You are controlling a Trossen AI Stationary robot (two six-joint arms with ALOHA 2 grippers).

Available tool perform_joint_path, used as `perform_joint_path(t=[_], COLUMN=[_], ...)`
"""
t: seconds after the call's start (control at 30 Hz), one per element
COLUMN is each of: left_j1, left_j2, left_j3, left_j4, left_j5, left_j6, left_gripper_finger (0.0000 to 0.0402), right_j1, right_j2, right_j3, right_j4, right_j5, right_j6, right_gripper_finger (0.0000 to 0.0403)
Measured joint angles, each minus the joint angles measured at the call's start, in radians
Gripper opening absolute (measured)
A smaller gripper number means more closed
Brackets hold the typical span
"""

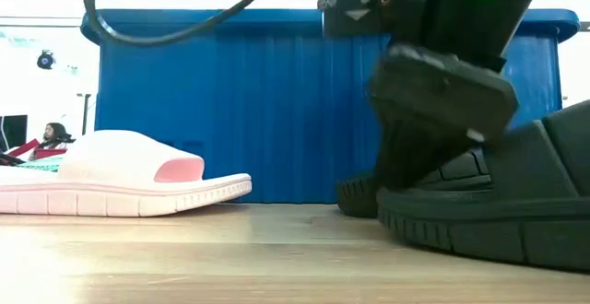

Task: Pick and place slides into bin
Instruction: Put the black slipper into the blue bin

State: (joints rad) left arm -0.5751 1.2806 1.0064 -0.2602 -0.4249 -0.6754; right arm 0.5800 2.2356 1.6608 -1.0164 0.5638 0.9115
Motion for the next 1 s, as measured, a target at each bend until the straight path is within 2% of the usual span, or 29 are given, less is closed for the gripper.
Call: perform_joint_path(t=[0.27, 0.37, 0.47, 0.77, 0.9, 1.0], left_j1=[-0.002, -0.002, -0.002, -0.001, -0.001, -0.001], left_j2=[0.035, 0.030, 0.028, 0.028, 0.028, 0.028], left_j3=[0.011, 0.011, 0.012, 0.014, 0.014, 0.014], left_j4=[0.043, 0.043, 0.043, 0.043, 0.043, 0.043], left_j5=[0.002, 0.002, 0.002, 0.002, 0.002, 0.002], left_j6=[0.001, 0.001, 0.001, 0.001, 0.001, 0.001], left_gripper_finger=[0.0204, 0.0204, 0.0204, 0.0204, 0.0204, 0.0204], right_j1=[0.000, -0.010, -0.020, -0.032, -0.033, -0.035], right_j2=[0.039, 0.039, 0.039, 0.053, 0.053, 0.048], right_j3=[0.002, 0.002, -0.004, -0.009, -0.009, 0.005], right_j4=[-0.015, -0.014, -0.008, 0.030, 0.039, 0.029], right_j5=[-0.013, -0.021, -0.029, -0.089, -0.098, -0.118], right_j6=[0.050, 0.050, 0.050, 0.049, 0.049, 0.037], right_gripper_finger=[0.0325, 0.0313, 0.0275, 0.0123, 0.0067, 0.0040])
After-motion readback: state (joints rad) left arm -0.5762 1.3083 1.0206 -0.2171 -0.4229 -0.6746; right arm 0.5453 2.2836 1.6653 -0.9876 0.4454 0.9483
